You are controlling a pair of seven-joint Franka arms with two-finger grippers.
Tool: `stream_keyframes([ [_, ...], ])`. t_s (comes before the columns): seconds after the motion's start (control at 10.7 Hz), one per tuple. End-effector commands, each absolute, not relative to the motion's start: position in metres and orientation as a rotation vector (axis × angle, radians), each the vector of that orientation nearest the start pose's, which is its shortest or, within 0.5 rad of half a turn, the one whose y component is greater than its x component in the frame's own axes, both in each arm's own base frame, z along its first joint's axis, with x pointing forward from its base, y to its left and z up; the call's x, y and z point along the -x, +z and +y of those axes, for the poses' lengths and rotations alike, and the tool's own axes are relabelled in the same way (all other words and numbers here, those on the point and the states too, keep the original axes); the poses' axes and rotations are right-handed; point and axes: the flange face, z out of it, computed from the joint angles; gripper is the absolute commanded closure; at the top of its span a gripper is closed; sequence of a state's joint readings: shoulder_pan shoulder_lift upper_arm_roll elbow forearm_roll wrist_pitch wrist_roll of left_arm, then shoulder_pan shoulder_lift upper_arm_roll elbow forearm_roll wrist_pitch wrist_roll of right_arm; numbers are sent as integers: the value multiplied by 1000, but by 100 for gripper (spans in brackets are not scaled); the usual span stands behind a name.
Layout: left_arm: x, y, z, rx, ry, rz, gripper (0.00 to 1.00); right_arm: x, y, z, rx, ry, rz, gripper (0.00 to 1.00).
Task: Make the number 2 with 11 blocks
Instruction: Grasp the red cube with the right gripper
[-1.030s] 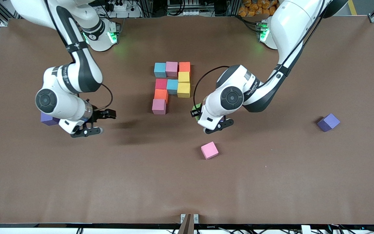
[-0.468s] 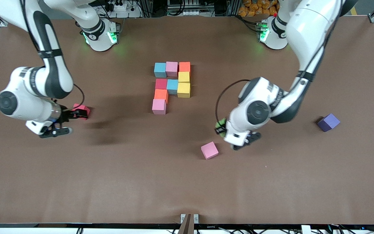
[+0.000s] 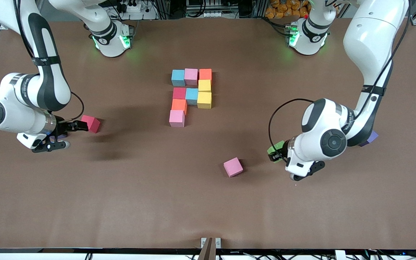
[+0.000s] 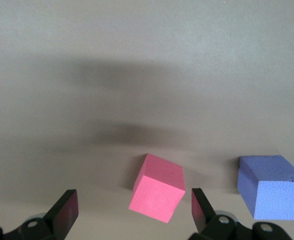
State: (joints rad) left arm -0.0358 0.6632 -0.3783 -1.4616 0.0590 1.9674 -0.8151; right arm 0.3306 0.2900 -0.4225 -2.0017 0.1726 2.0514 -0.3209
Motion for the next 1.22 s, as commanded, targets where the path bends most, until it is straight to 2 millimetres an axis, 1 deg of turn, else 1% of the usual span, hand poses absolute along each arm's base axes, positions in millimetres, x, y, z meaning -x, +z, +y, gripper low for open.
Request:
stream_keyframes([
  [0.0, -653, 310, -248, 3125, 312, -644, 100, -551, 296, -61, 3049, 344, -172, 0],
  [0.19, -653, 308, -248, 3124, 318, -639, 100, -533, 276, -83, 3049, 362, -146, 0],
  [0.37, -651, 302, -247, 3118, 333, -636, 100, -513, 250, -96, 3056, 344, -74, 0],
  [0.66, -652, 299, -239, 3106, 345, -653, 100, -509, 235, -94, 3013, 361, 69, 0],
  [0.84, -652, 299, -239, 3106, 345, -653, 100, -507, 236, -85, 2984, 400, 225, 0],
  [0.94, -652, 299, -239, 3106, 345, -653, 100, -506, 233, -82, 2929, 388, 303, 0],
  [1.12, -652, 298, -239, 3105, 347, -653, 100, -502, 225, -77, 2914, 386, 343, 0],
])
